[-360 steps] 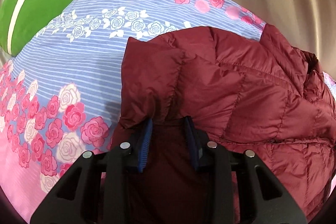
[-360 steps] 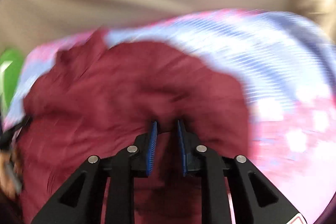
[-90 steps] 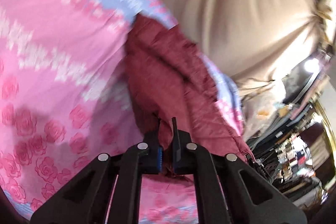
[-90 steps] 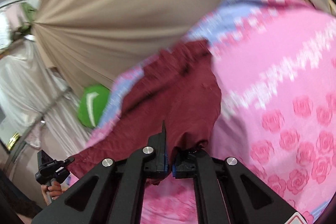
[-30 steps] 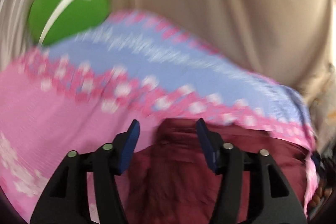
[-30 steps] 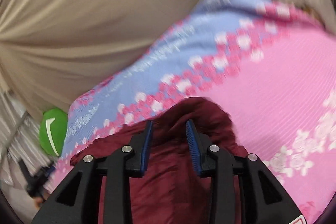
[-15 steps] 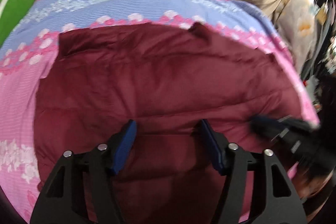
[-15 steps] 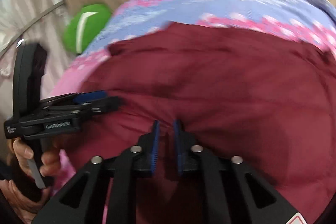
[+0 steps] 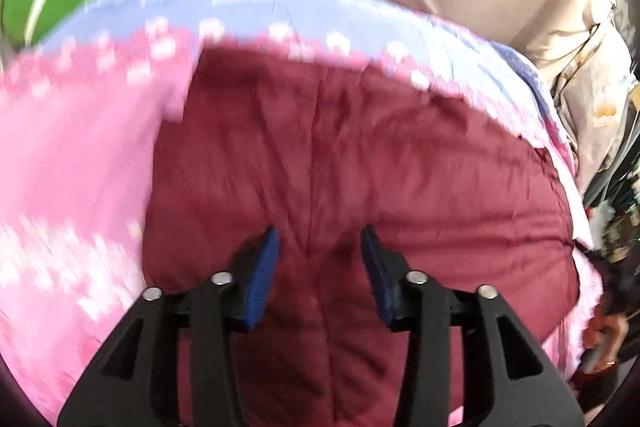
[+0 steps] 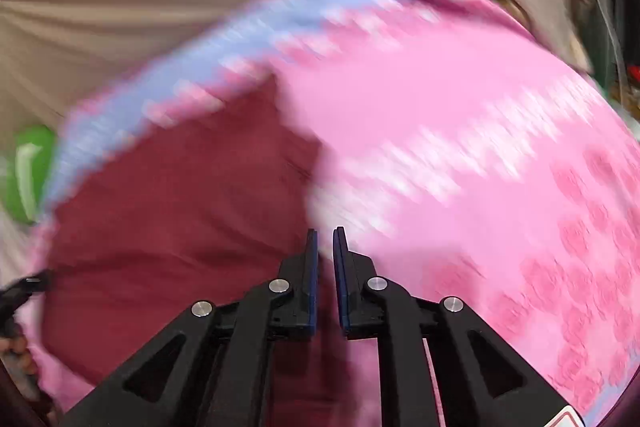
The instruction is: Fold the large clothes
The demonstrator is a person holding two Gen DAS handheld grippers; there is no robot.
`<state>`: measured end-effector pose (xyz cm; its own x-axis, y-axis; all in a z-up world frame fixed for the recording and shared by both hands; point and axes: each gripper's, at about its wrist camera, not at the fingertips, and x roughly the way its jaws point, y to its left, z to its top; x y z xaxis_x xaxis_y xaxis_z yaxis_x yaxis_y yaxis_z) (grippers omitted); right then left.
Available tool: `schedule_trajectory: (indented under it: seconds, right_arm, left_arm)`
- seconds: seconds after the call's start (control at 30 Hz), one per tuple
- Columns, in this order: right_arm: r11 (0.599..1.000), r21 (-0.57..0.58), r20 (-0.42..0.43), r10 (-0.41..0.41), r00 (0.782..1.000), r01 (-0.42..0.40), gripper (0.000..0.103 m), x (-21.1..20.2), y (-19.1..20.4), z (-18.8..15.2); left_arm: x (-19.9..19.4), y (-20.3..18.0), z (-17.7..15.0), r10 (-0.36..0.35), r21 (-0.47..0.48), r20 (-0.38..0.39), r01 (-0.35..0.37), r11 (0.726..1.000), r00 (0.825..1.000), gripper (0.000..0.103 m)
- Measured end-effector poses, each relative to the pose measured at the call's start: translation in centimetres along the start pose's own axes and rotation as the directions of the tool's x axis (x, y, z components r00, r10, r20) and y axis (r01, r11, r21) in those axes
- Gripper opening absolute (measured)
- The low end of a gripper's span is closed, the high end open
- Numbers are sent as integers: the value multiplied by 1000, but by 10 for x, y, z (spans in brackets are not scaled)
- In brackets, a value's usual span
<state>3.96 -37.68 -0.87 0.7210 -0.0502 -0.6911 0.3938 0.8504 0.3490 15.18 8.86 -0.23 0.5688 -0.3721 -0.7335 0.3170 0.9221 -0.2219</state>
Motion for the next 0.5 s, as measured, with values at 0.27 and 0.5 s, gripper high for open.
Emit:
schedule_trajectory:
  seconds: [0.27,0.5]
  right_arm:
    - [853,-358,-270,294,917,-379,12,74,198,15]
    - [898,-323,-343,182,922,-298,0,181,196,25]
  left_arm:
    - [62,-76,51,63,181,-75,-48,982,995,70]
    - [106,-47,57,110,118,-98,-98,988,989,71]
